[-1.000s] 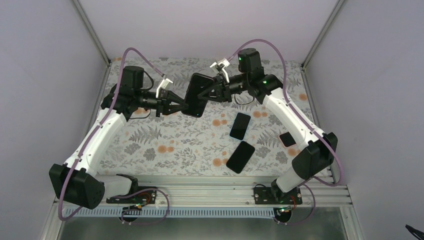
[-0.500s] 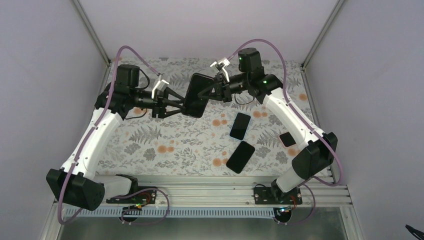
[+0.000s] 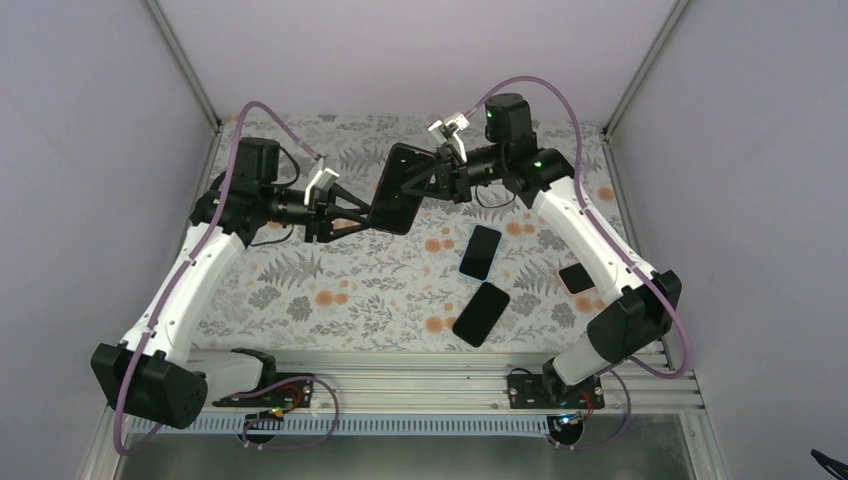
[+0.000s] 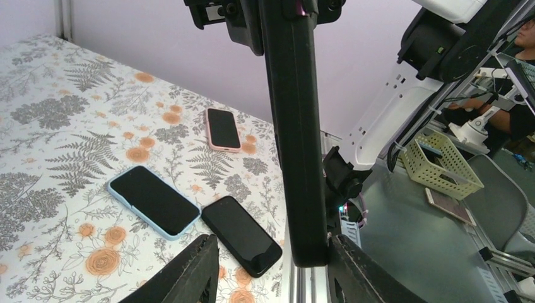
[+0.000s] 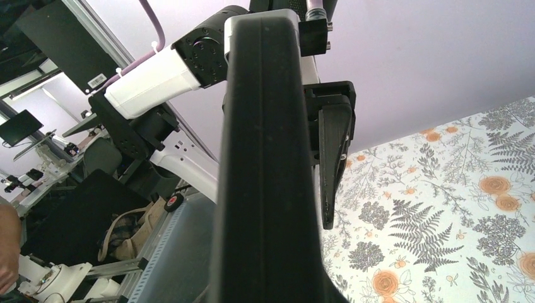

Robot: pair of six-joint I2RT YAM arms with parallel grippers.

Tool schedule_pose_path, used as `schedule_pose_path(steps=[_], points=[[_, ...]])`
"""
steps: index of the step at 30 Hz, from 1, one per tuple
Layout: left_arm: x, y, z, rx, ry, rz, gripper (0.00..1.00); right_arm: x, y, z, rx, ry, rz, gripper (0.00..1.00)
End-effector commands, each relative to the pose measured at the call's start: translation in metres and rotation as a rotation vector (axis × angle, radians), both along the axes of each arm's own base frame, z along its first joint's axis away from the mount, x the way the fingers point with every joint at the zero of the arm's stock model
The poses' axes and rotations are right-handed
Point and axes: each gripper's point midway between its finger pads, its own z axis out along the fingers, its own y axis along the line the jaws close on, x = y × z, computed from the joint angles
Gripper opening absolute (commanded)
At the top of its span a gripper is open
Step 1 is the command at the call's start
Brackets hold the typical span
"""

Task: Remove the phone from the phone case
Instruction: Adjust the phone, then remove the phone case from the phone.

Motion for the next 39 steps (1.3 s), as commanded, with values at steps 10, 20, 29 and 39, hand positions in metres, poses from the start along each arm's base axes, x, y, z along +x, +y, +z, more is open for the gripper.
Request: schedule_pose_path(steps=[10, 20, 29, 39], points=[[0.013, 0.001, -0.009, 0.013, 0.008, 0.056, 0.33, -0.027, -0.014, 0.027, 0.083, -0.048, 0.098, 0.04], [0.020, 0.002, -0.015, 0.028, 0.019, 0.083, 0.28, -0.041, -0.020, 0.028, 0.104, -0.041, 0.149, 0.04], [0.028, 0.005, -0.021, 0.047, 0.028, 0.119, 0.26, -0.047, -0.023, 0.031, 0.121, -0.031, 0.191, 0.04], [0.035, 0.007, -0.023, 0.057, 0.033, 0.154, 0.23, -0.055, -0.027, 0.032, 0.134, -0.011, 0.237, 0.04]])
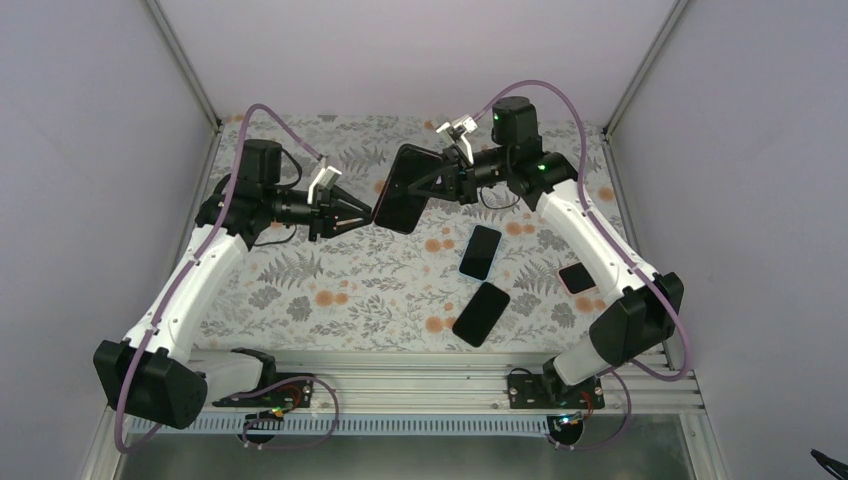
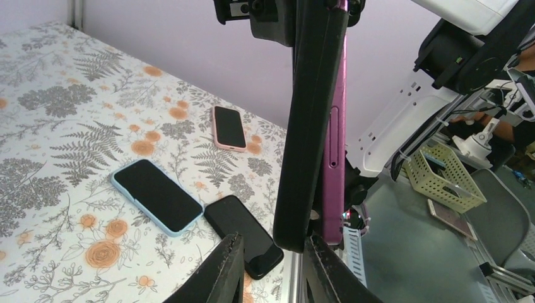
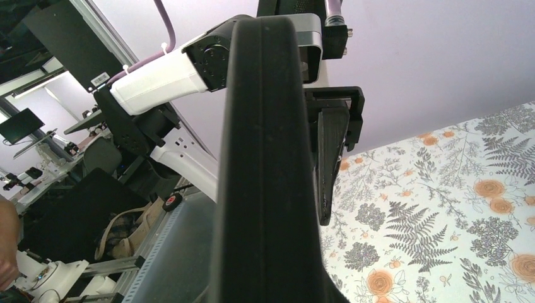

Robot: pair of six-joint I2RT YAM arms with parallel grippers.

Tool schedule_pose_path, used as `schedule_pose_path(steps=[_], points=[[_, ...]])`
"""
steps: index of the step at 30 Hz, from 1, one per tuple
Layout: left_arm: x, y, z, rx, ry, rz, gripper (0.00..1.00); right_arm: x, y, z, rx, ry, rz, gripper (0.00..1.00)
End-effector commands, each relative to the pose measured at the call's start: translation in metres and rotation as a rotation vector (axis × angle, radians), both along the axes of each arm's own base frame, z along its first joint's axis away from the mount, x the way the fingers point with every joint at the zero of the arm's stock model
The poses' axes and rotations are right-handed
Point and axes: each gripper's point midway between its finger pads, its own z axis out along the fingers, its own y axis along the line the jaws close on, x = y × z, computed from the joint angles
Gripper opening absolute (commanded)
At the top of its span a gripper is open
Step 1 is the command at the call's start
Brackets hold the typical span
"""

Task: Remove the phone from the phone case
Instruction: Remove the phone case from the phone.

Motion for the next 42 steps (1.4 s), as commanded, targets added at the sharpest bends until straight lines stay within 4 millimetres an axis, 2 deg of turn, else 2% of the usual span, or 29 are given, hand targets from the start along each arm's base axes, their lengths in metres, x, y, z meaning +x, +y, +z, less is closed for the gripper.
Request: schedule_pose_path(steps=[1, 20, 31, 38, 42], points=[[0.025, 0.008, -0.014, 0.062, -0.011, 0.113, 0.23, -0.057, -0.019, 0.036, 0.111, 0.000, 0.232, 0.04], [0.030, 0.009, -0.012, 0.056, -0.009, 0.133, 0.23, -0.053, -0.015, 0.027, 0.095, -0.014, 0.195, 0.04], [0.036, 0.006, -0.003, 0.060, -0.033, 0.125, 0.22, -0.059, -0.002, 0.013, 0.066, -0.032, 0.189, 0.04], [0.033, 0.000, -0.002, 0.079, -0.061, 0.111, 0.22, -0.063, 0.006, 0.005, 0.051, -0.030, 0.203, 0.04], [0.032, -0.002, 0.005, 0.076, -0.097, 0.106, 0.22, -0.066, 0.011, 0.000, 0.044, -0.018, 0.221, 0.04]])
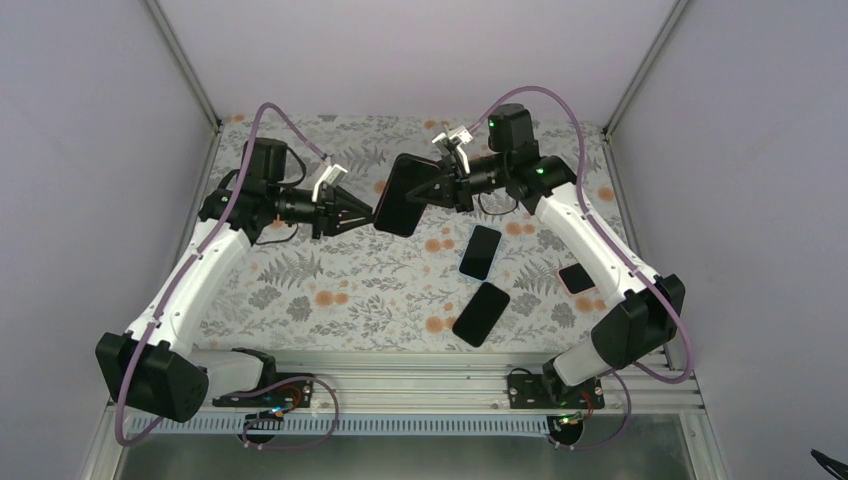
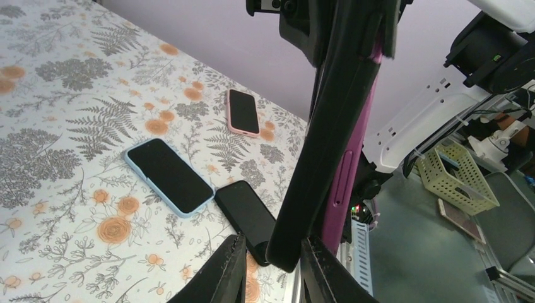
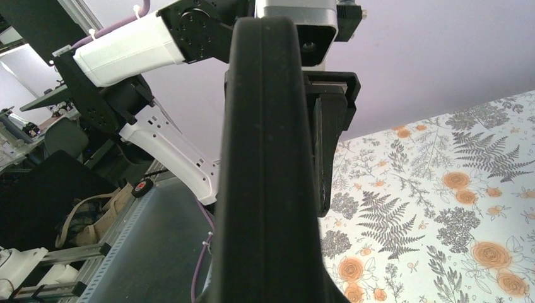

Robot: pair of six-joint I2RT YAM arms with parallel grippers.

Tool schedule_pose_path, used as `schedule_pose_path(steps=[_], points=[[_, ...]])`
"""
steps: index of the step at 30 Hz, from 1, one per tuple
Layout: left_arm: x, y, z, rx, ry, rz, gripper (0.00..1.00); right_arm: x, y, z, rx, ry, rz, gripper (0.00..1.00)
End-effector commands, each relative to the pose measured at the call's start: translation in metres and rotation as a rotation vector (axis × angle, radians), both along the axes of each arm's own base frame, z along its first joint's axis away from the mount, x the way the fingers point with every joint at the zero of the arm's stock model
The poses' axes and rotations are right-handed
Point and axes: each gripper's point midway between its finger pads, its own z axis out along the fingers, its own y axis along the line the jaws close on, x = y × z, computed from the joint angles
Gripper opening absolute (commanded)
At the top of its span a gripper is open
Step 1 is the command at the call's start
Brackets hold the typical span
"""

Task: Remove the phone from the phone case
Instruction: Remove the phone case from the phone.

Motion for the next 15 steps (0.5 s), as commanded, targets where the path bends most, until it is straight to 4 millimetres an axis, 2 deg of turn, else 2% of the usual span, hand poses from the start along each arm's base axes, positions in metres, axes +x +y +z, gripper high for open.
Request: schedule_pose_path(steps=[1, 7, 12, 15], points=[[0.022, -0.001, 0.020, 0.019, -0.169, 0.055, 0.22, -0.066, 0.007, 0.017, 0.069, 0.073, 0.260, 0.04], [0.021, -0.005, 0.028, 0.002, -0.196, 0.030, 0.22, -0.070, 0.012, 0.014, 0.063, 0.074, 0.275, 0.04], [0.015, -0.013, 0.048, -0.004, -0.276, -0.022, 0.22, -0.076, 0.016, 0.011, 0.054, 0.067, 0.286, 0.04], [0.012, -0.020, 0.051, -0.003, -0.291, -0.051, 0.22, -0.078, 0.018, 0.009, 0.052, 0.067, 0.295, 0.04]])
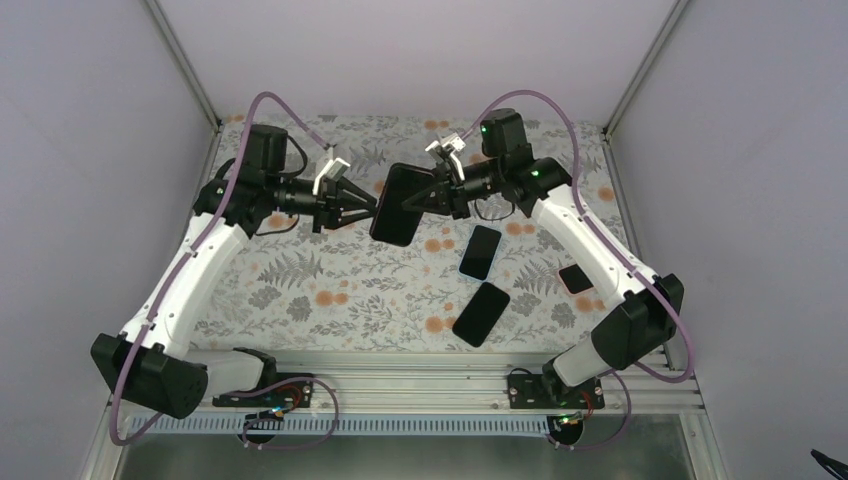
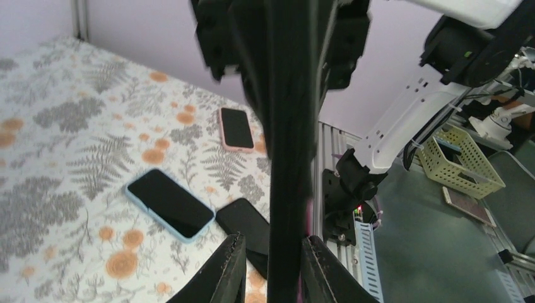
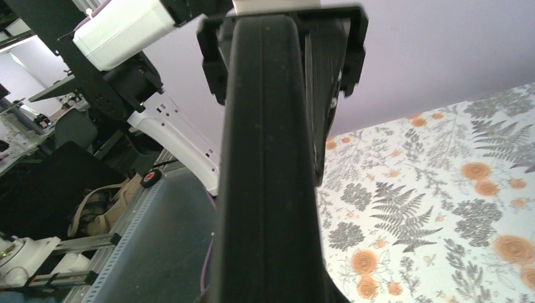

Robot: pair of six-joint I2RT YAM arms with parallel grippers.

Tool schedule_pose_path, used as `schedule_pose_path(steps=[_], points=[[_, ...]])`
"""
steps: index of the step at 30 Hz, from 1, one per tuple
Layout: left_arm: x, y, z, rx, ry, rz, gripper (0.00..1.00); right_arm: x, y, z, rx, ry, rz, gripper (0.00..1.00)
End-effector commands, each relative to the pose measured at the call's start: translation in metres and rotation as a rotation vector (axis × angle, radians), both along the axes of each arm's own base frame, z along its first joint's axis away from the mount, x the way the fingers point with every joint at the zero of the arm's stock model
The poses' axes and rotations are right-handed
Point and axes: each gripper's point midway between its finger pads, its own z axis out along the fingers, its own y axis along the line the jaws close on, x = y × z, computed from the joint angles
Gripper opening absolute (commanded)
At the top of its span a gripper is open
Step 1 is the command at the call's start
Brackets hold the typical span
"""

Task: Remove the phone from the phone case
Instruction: Remove the phone case from the phone.

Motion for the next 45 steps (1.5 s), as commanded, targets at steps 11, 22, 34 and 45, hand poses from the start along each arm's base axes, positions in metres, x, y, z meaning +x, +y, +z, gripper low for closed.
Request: schedule_pose_path(steps=[11, 22, 34, 45], points=[[0.019, -0.018, 0.013, 0.018, -0.169, 0.000, 0.22, -0.075, 0.016, 0.020, 0.079, 0.059, 0.298, 0.04], [-0.023, -0.003, 0.012, -0.030, -0.168, -0.100, 0.35, -0.044, -0.013, 0.048, 0.133, 0.044, 0.219, 0.04], [-0.030, 0.002, -0.001, -0.008, -0.180, -0.086, 0.43, -0.036, -0.030, 0.057, 0.150, 0.041, 0.180, 0.04], [-0.048, 0.001, 0.004, -0.066, -0.165, -0.163, 0.55, -0.029, -0.029, 0.052, 0.137, 0.040, 0.148, 0.04]])
